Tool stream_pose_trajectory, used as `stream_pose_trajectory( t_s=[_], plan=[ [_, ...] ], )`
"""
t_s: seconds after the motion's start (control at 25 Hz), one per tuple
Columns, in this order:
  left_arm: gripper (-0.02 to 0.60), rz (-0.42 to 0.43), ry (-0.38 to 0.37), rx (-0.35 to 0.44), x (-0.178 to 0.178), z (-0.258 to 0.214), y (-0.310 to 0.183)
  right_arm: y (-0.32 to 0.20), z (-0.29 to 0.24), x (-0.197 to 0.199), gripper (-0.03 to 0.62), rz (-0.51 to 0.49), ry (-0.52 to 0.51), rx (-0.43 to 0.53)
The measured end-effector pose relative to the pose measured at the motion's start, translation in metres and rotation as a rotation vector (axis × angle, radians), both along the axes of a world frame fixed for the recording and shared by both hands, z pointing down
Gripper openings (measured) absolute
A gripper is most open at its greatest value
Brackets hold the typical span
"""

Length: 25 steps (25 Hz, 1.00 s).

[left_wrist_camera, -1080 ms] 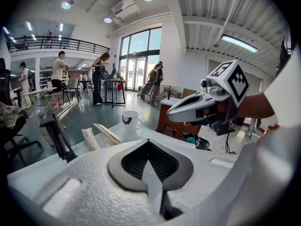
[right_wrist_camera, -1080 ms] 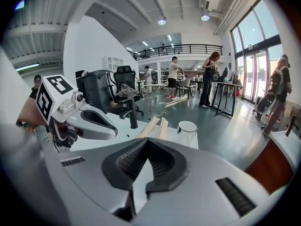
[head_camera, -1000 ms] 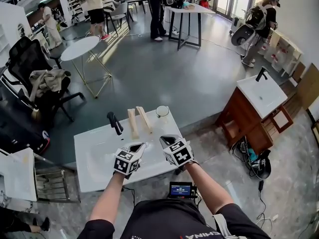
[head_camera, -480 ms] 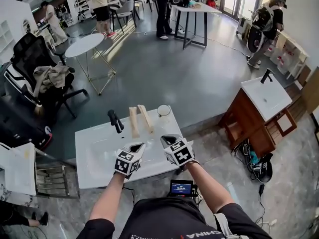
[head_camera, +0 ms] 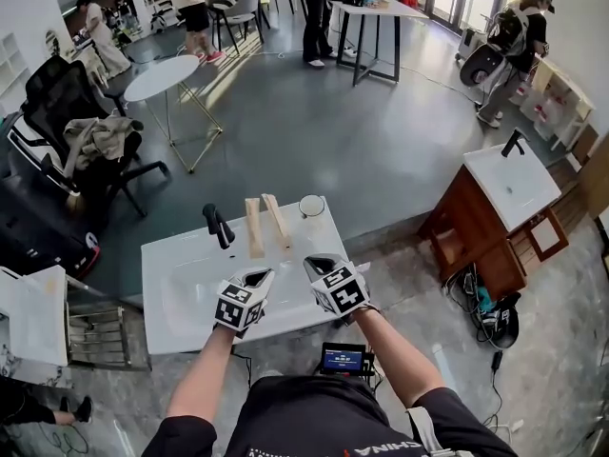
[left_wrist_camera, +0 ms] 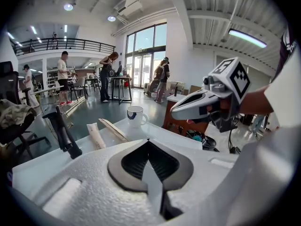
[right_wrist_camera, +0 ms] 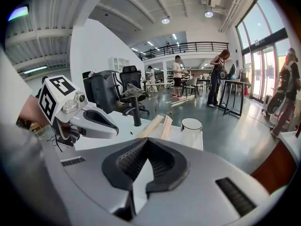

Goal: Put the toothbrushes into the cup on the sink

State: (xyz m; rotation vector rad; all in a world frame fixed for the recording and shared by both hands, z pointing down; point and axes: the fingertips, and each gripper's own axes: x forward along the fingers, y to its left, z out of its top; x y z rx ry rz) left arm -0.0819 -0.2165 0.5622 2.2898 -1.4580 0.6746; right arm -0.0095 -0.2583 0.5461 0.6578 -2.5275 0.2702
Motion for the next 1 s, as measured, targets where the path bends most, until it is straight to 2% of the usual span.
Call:
stream_pose_trajectory(
  t_s=[0.16, 0.32, 0.56, 0.76, 1.0],
  plan=[
    [0.009, -0.008, -0.001, -0.008, 0.004, 0.003, 0.002, 0.0, 0.004, -0.003, 0.009, -0.033, 0.004, 0.016],
    [0.009, 0.005, -0.025, -0.028, 0.001, 0.009, 0.003, -0.001, 0.017, -0.013, 0.009, -0.053, 0.005, -0.026],
    [0.009, -0.018, 0.011, -0.074, -0.018, 0.035, -0.006, -0.011, 0.04, -0.031, 0.012, -0.058, 0.043, -0.057],
    [0.009, -0.016, 0.052, -0.099, -0.023, 0.054, -0.025, -0.026, 0.065, -0.044, 0.048, -0.038, 0.073, -0.09],
    [0.009, -0.021, 0.097, -0.112, -0.038, 0.067, -0.045, -0.049, 0.093, -0.067, 0.112, -0.018, 0.129, -0.074]
  ],
)
